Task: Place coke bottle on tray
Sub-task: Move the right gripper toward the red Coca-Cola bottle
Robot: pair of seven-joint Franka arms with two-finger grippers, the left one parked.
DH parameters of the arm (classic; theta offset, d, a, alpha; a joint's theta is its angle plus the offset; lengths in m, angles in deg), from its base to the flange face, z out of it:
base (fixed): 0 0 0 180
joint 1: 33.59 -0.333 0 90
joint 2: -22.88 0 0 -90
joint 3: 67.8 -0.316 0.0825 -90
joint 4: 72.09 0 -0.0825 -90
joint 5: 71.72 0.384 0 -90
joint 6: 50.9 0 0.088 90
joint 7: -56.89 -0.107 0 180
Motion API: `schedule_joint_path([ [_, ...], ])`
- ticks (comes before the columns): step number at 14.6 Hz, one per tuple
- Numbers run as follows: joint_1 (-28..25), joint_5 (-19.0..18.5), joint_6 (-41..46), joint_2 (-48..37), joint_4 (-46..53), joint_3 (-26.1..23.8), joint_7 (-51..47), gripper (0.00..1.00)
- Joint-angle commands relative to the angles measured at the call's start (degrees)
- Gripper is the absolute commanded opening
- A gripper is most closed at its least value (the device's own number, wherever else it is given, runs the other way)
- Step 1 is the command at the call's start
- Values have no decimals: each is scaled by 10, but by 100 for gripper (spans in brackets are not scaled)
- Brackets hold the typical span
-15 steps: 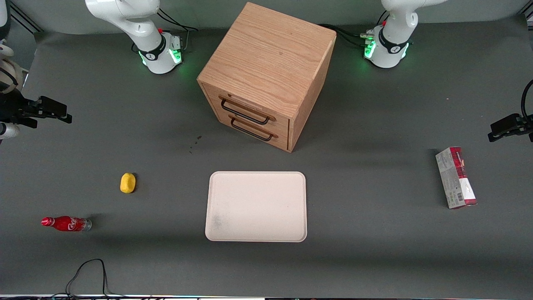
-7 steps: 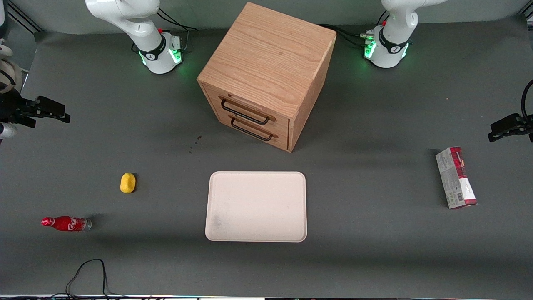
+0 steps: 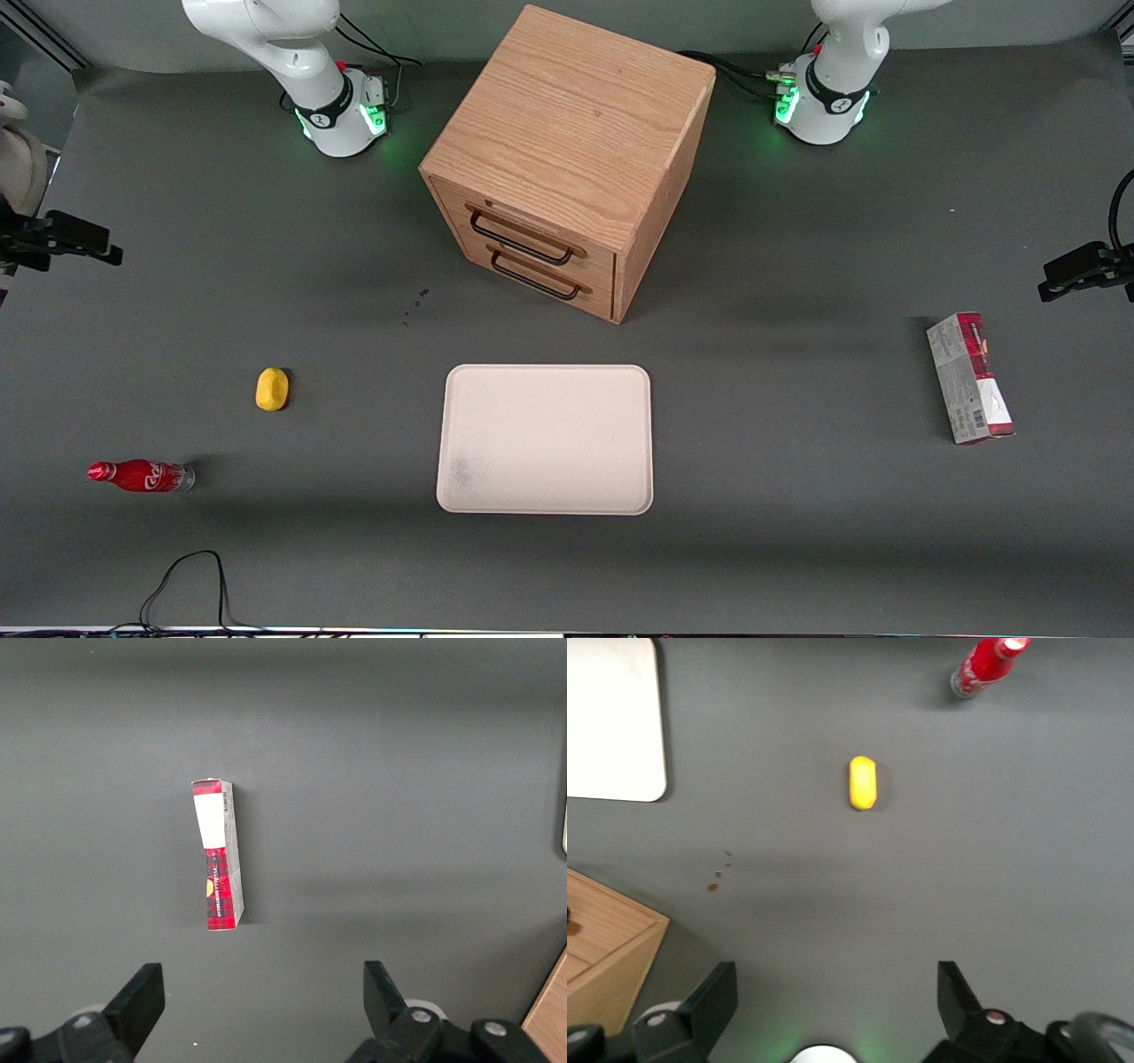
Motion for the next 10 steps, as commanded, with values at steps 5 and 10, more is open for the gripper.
schedule_joint_path([
  [5,102,7,-8,300,328,-5,124,100],
  [10,102,10,-86,360,334,-9,134,100],
])
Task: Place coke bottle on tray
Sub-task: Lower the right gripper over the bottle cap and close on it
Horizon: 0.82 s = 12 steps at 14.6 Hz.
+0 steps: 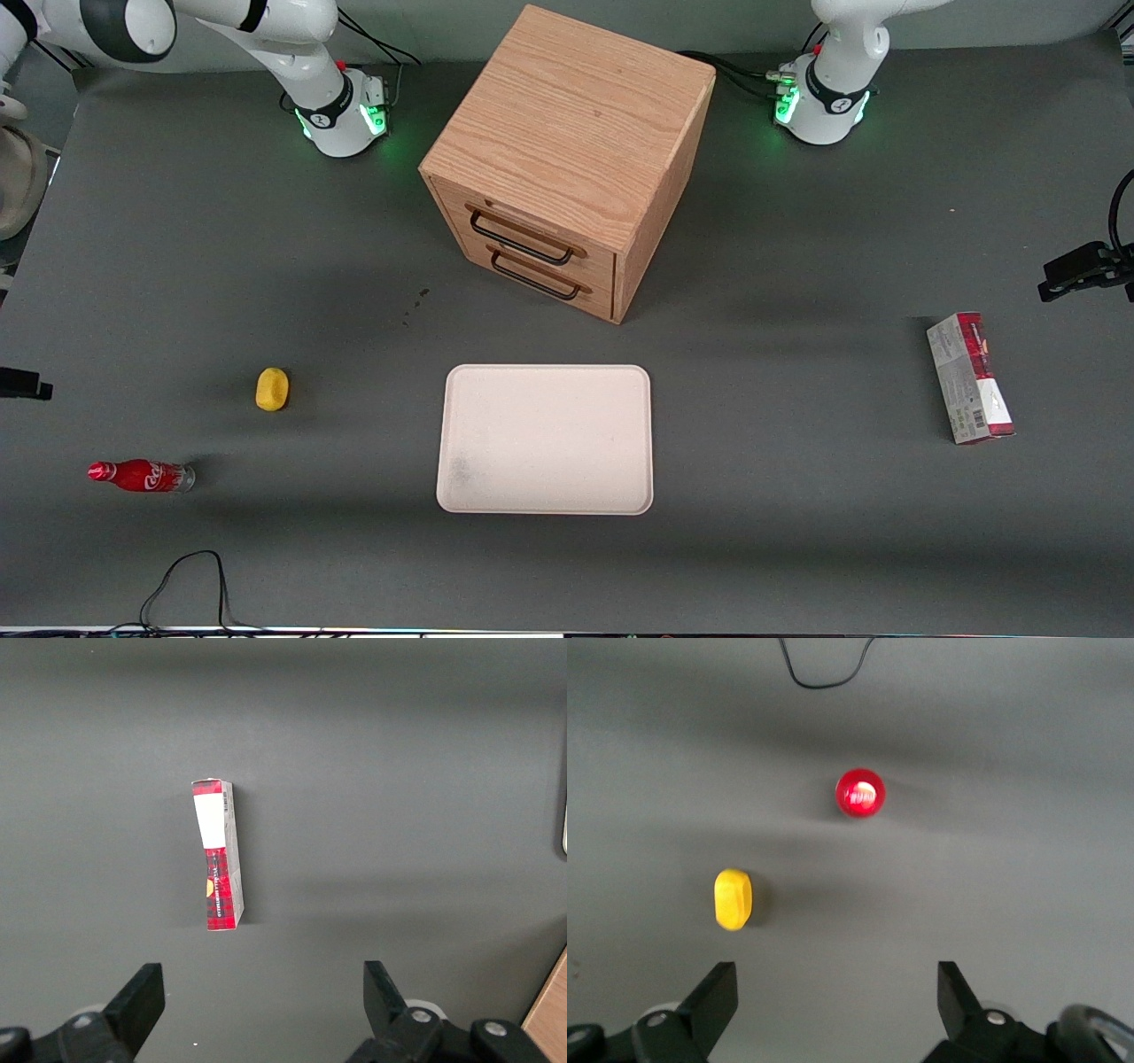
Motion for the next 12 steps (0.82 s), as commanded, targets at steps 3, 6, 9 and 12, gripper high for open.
schedule_joint_path([
  [3,2,8,-70,79,38,-21,15,100],
  [6,5,8,-104,109,43,-21,61,100],
  [9,6,7,-141,138,42,-21,68,99],
  [12,9,7,-159,154,41,-21,67,99],
])
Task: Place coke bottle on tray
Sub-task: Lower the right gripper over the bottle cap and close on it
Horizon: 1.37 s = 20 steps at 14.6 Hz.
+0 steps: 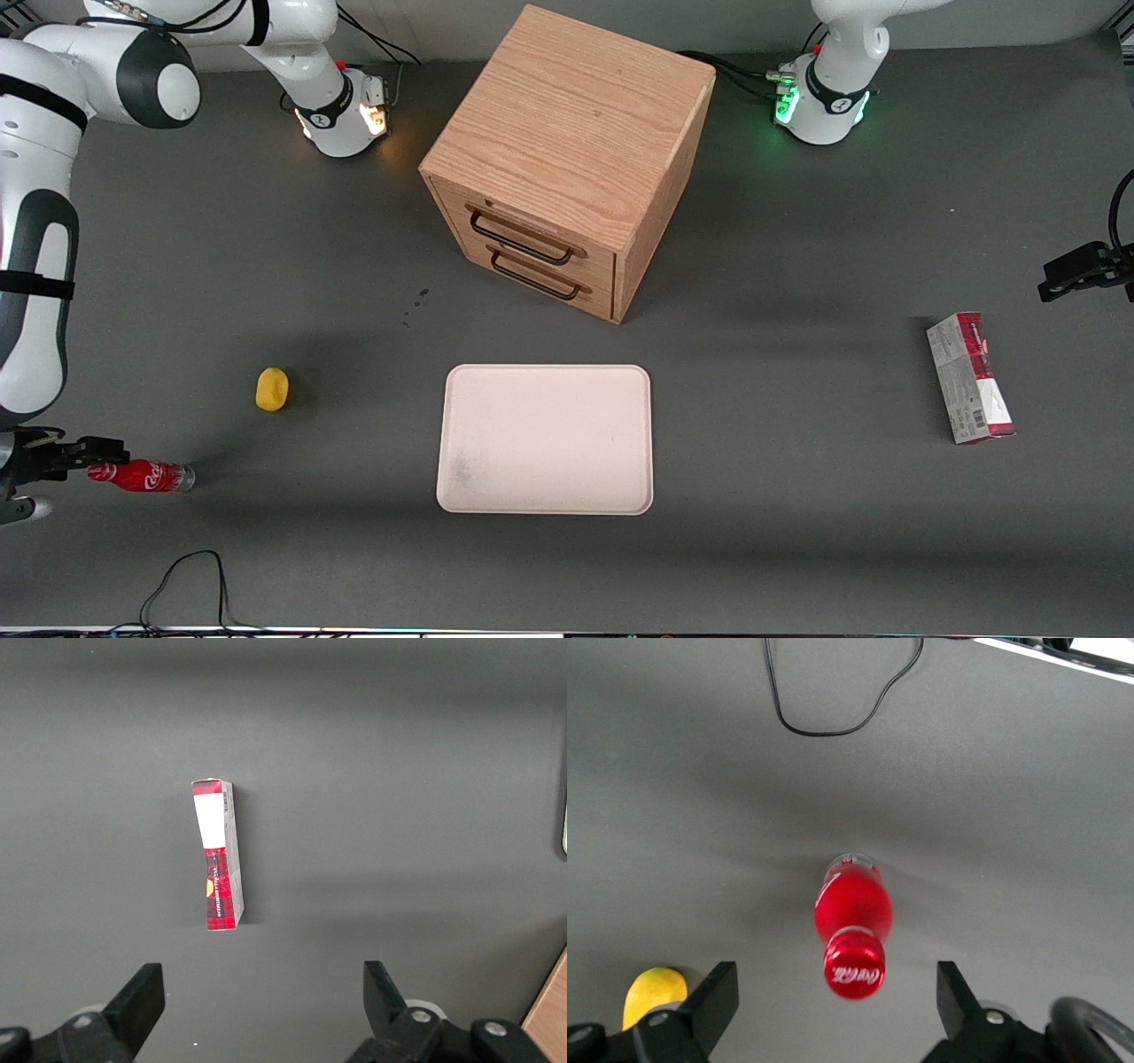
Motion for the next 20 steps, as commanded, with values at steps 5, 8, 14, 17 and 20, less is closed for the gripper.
schedule_joint_path([
  [5,8,8,-3,27,26,0,19,94],
  [8,8,7,-2,27,26,0,19,87],
  [14,7,3,1,23,26,1,21,0],
  [17,7,3,3,20,24,1,28,0],
  [20,2,1,6,11,23,2,26,0],
])
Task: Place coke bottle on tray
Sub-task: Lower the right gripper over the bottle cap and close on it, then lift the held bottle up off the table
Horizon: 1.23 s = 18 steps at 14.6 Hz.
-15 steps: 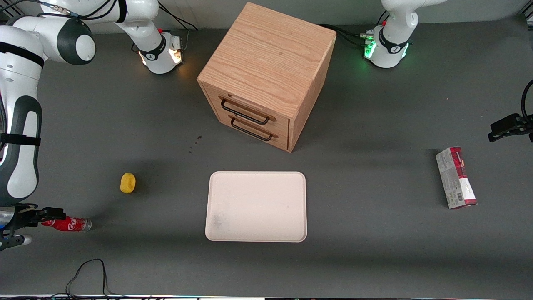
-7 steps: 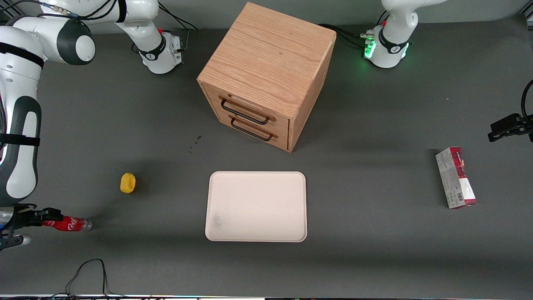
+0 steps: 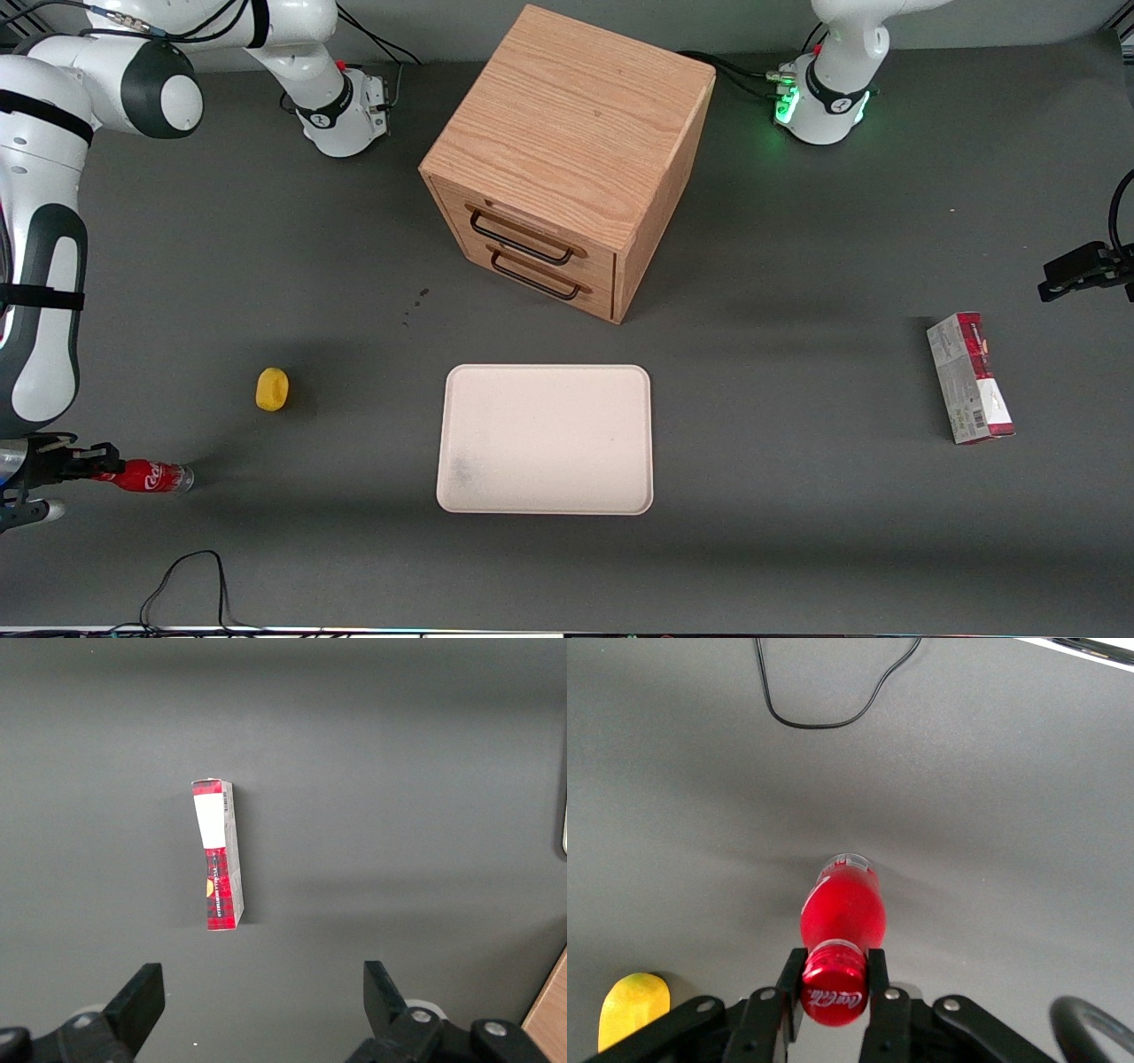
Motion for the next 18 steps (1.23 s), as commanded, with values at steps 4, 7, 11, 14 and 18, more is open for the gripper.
schedule_joint_path([
  [4,-15,-2,108,-59,13,2,2,0],
  [7,-18,-3,203,-134,-9,2,-15,0],
  [11,-21,-31,209,-299,-161,2,-33,0],
  [14,-21,-32,205,-403,-260,2,-33,0],
  [18,-21,-33,206,-480,-322,0,-45,0],
])
